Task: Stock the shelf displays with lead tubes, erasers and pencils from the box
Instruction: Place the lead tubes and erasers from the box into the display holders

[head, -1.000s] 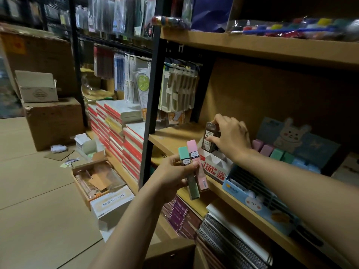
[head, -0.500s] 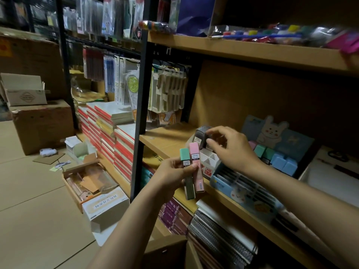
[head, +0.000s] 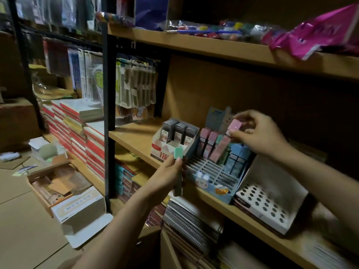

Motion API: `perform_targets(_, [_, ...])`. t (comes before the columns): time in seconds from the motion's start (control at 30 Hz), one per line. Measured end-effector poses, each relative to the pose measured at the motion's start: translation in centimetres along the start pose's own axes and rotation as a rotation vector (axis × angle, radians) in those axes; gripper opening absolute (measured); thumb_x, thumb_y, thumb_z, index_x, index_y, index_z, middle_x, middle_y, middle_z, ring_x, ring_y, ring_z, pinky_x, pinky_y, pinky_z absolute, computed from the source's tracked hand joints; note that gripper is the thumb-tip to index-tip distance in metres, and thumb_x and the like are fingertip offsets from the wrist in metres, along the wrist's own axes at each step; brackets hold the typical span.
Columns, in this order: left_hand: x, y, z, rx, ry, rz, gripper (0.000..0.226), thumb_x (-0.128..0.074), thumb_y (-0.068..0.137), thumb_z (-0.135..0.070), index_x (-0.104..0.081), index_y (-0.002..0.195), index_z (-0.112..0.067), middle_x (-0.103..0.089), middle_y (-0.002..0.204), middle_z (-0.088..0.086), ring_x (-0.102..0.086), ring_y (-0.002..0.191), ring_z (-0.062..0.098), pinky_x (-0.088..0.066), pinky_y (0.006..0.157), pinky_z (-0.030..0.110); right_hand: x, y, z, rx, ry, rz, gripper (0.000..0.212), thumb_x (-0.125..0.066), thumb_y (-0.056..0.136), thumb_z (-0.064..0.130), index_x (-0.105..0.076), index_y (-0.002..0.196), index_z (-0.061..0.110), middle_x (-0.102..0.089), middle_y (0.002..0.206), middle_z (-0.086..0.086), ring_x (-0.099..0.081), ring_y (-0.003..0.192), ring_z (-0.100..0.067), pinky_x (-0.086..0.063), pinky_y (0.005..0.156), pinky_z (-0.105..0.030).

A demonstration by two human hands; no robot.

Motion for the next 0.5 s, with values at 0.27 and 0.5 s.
perform_targets(0.27, [-1.0, 1.0, 0.2, -0.063, 0.077, 0.005, 0.020, -0.046, 0.100, -0.019, -0.056, 0.117, -0.017, -0.064, 0.106, 0.006, -0.068, 0.085, 0.012, -0.054, 0.066, 0.021, 0.5, 1.4, -1.2, 0.091, -0.349, -0.028, 0.024, -0.075, 0.083, 0.021, -0.058, 0.097, 0.030, -0.057, 0.082, 0.019, -0.059, 0.079, -0.001, -0.042, 0.064, -0.012])
perform_targets(0.5, [-0.8, 1.3, 0.1, -0.096, -0.013, 0.000, 0.020, -0.041, 0.103, -0.022, -0.056, 0.115, -0.019, -0.062, 0.084, 0.003, -0.062, 0.069, 0.011, -0.052, 0.061, 0.021, -1.1, 1.5, -1.8, 0.132, -0.455, 0.019, 0.026, -0.078, 0.081, 0.017, -0.056, 0.091, 0.028, -0.056, 0.080, 0.017, -0.061, 0.079, -0.008, -0.051, 0.071, -0.023])
Point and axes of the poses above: each hand's wrist, its own y-axis towards the middle knuckle, its own x-axis out of the back of the hand, z = x × y, the point moved 1 cm from there along y, towards the middle knuckle
